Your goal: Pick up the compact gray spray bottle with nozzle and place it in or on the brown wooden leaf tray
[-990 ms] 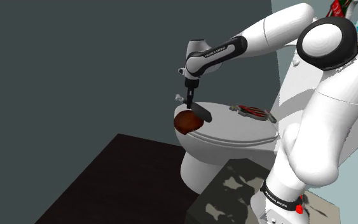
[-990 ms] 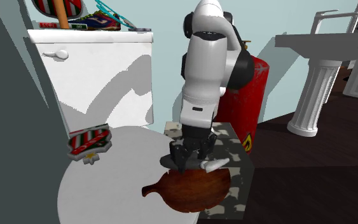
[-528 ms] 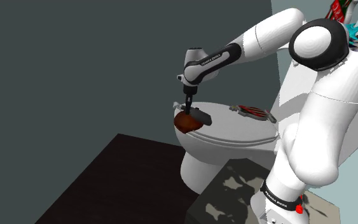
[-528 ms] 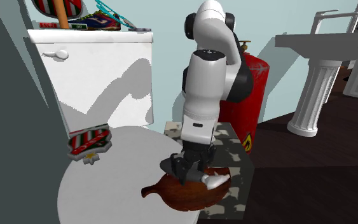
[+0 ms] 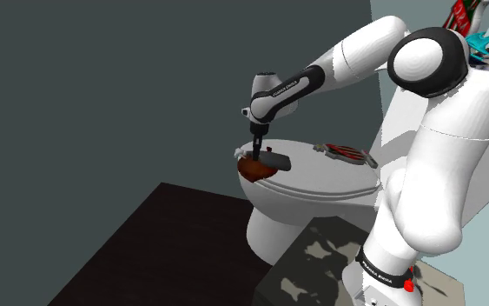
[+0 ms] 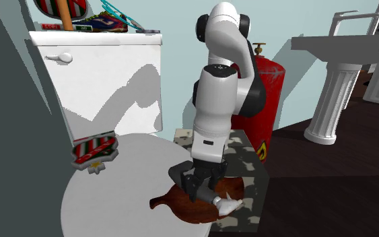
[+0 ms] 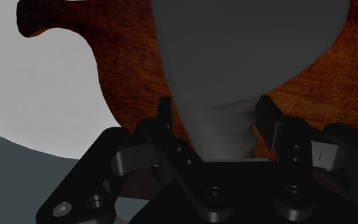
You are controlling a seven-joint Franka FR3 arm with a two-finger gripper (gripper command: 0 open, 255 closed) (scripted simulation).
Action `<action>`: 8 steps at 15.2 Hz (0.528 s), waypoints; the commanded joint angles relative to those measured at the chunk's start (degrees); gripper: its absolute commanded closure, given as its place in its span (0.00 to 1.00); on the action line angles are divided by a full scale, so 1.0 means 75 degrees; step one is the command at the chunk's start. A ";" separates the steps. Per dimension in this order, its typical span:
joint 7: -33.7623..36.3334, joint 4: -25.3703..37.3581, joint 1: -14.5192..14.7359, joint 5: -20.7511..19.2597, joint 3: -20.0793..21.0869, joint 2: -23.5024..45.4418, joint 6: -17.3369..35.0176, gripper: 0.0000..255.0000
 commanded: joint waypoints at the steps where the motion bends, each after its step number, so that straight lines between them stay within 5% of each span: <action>1: -0.0001 -0.0003 -0.0001 0.0001 0.0000 0.0003 0.0007 1.00; 3: -0.0001 -0.0003 -0.0001 0.0001 0.0000 0.0003 0.0007 1.00; 4: -0.0001 -0.0003 -0.0001 0.0002 -0.0001 0.0003 0.0006 0.00; 8: -0.0002 -0.0003 -0.0001 0.0002 -0.0001 0.0003 0.0006 0.00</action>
